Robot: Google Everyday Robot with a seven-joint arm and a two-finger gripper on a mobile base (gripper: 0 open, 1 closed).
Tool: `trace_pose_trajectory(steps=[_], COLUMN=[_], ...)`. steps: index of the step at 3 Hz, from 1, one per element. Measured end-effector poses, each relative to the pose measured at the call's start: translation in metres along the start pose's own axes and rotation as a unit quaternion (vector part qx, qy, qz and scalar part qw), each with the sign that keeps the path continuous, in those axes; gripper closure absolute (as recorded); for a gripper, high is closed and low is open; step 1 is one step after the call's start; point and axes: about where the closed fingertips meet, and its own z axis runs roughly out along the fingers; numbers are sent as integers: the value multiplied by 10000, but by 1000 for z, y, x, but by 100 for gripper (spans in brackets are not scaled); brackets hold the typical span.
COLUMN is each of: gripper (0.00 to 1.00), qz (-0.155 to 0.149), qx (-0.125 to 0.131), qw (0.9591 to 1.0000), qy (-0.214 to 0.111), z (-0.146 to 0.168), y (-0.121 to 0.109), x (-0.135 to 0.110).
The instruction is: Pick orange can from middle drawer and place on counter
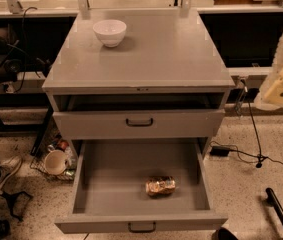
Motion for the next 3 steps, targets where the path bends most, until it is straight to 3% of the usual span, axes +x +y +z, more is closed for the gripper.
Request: trace_pose_trajectory(steps=[1,2,3], gripper=[0,0,0], qz=[0,39,153], qx=[0,-262,-887], qw=[10000,9996,9952], qy=[0,-100,-372], z=[0,27,94], y=[0,21,67], x=[0,1,3])
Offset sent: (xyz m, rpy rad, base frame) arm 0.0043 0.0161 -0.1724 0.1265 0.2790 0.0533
